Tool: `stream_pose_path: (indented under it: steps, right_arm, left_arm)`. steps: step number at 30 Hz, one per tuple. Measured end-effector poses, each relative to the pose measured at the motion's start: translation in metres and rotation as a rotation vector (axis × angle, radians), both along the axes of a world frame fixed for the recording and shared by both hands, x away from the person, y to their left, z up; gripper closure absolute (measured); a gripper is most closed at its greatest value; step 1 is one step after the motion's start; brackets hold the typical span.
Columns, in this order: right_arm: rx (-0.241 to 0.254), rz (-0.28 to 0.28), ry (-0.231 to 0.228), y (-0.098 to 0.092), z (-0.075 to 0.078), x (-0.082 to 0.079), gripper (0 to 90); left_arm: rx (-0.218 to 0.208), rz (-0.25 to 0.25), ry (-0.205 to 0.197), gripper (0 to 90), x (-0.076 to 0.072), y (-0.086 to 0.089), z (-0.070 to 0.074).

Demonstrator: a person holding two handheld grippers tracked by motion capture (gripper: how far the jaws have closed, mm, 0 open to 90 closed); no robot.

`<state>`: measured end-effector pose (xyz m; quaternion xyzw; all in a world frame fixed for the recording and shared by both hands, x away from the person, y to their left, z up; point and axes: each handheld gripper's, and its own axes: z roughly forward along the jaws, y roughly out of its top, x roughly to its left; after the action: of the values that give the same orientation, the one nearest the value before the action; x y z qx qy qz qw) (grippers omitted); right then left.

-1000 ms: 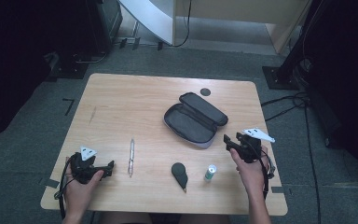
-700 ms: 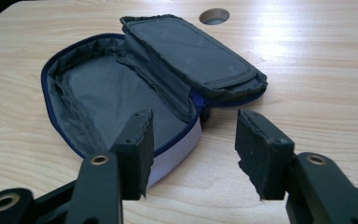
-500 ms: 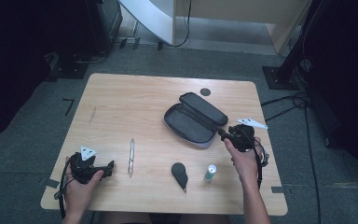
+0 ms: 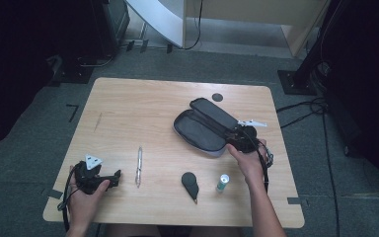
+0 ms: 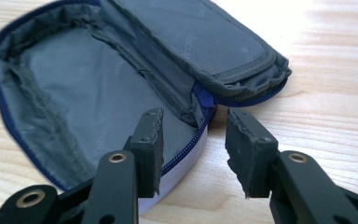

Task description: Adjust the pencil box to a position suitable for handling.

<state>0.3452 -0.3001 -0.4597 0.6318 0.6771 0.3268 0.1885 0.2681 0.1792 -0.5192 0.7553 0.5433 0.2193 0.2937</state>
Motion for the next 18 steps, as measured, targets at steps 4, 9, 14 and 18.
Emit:
stream_pose_path:
  steps: [4, 9, 14, 18]
  right_arm:
    - [0.011, -0.021, 0.053, 0.002, -0.008, 0.008, 57.7]
    - [0.036, -0.025, 0.100, 0.006, -0.012, 0.012, 57.4]
    - [0.025, -0.018, 0.143, 0.009, -0.016, 0.014, 57.4]
    - [-0.008, -0.022, 0.169, 0.011, -0.020, 0.016, 57.8]
  left_arm:
    - [0.001, -0.001, 0.000, 0.0, 0.000, 0.000, 0.000]
    - [0.001, -0.001, 0.000, 0.0, 0.000, 0.000, 0.000]
    - [0.002, -0.001, 0.000, 0.0, 0.000, 0.000, 0.000]
    - [0.001, -0.001, 0.000, 0.0, 0.000, 0.000, 0.000]
